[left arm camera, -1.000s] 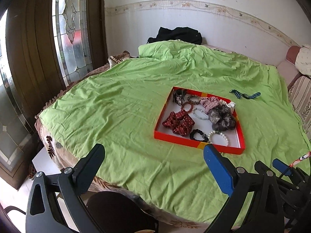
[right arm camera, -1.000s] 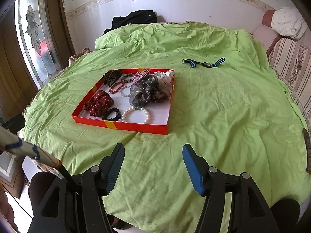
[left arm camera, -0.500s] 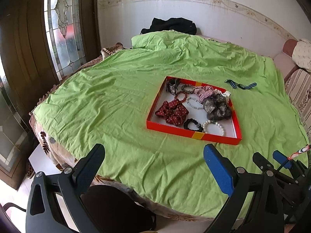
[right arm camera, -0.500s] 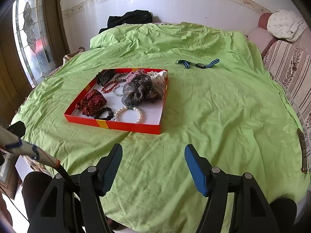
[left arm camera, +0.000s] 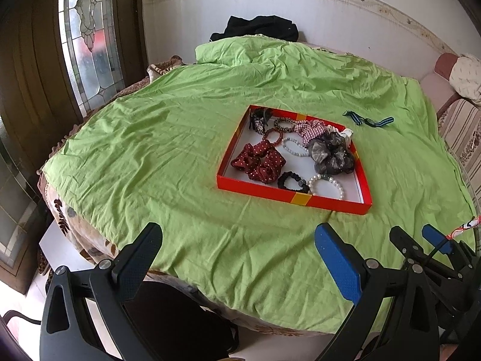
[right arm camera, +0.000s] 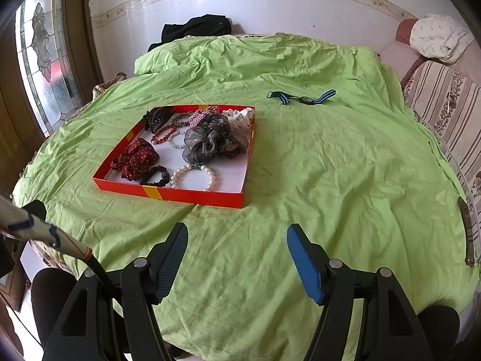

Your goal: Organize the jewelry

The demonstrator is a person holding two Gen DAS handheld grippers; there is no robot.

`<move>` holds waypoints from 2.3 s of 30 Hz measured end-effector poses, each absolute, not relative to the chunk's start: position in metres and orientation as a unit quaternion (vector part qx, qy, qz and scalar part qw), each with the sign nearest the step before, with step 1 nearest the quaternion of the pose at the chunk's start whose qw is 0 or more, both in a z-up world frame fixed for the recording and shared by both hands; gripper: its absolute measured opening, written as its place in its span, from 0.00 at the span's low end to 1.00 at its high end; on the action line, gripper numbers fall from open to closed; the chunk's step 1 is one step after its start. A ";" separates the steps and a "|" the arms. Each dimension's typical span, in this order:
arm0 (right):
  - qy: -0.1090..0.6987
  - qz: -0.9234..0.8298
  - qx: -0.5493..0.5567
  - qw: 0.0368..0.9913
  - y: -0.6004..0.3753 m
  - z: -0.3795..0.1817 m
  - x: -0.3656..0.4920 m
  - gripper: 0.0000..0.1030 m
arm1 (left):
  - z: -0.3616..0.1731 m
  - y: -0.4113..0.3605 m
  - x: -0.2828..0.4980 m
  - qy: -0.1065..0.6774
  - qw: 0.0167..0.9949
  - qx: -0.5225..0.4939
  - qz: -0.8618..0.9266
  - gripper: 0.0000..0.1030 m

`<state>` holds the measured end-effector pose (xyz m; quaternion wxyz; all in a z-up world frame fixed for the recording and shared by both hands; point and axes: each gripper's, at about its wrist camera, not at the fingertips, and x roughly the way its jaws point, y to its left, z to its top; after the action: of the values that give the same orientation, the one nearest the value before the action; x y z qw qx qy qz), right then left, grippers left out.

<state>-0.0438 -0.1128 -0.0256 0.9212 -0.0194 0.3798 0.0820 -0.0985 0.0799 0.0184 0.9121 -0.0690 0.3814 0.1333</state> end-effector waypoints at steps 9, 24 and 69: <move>0.364 0.075 -0.031 0.928 -0.112 -0.022 -0.044 0.72 | 0.014 0.081 -0.096 0.388 0.910 -0.069 0.132 0.98; 0.363 0.072 -0.030 0.928 -0.116 -0.025 -0.037 0.73 | -0.001 0.081 -0.079 0.413 0.900 -0.069 0.120 0.98; 0.381 0.101 -0.026 0.919 -0.118 -0.043 -0.025 0.76 | -0.001 0.086 -0.049 0.416 0.896 -0.064 0.142 0.98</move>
<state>-0.0250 -0.1181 -0.0430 0.9189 -0.0261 0.3805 0.1007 -0.0494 0.0860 -0.0012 0.8958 -0.0638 0.4162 0.1420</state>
